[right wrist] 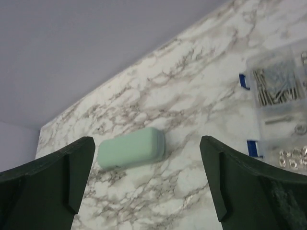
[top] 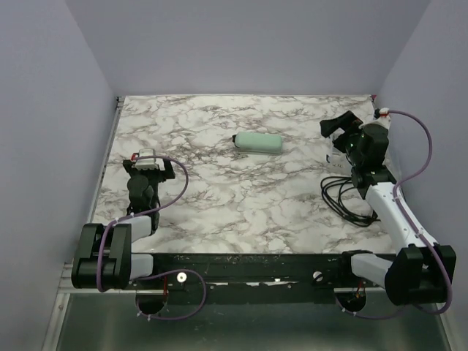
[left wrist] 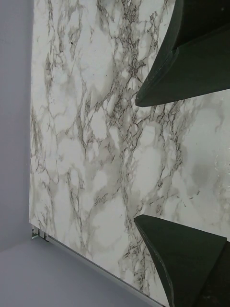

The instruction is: Open the umbrella

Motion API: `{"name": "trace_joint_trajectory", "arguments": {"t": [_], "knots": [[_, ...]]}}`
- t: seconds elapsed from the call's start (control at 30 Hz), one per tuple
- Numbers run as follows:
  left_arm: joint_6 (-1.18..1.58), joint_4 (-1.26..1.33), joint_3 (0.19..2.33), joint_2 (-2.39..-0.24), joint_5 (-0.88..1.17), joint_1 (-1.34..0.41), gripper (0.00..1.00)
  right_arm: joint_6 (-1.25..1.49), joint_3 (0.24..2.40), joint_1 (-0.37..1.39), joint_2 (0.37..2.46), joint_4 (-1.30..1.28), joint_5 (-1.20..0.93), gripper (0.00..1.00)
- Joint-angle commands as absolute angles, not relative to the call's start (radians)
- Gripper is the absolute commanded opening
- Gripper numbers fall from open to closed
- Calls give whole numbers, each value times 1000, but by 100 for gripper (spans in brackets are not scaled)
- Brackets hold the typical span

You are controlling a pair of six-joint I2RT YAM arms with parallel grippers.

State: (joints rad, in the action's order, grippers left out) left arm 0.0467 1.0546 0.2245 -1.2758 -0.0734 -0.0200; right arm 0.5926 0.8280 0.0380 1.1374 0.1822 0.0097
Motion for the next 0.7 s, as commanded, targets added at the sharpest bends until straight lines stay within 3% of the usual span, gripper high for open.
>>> {"name": "trace_joint_trajectory", "arguments": {"t": [0.0,0.1,0.17,0.27,0.4,0.67], "knots": [[46,1077,239,-1279,-56,-20,98,781,843,36,1165,-38,-16,100],[21,1123,222,-1284,-151,-61,98,921,806,32,1134,-141,-10,100],[25,1106,227,-1281,-143,-60,99,841,773,5,1118,-77,-170,100],[25,1108,226,-1282,-143,-60,98,750,887,5,1177,-174,-274,100],[25,1111,226,-1282,-143,-60,99,618,1026,5,1276,-377,-242,100],[25,1109,227,-1282,-143,-60,99,733,876,17,1170,-305,-371,100]]}}
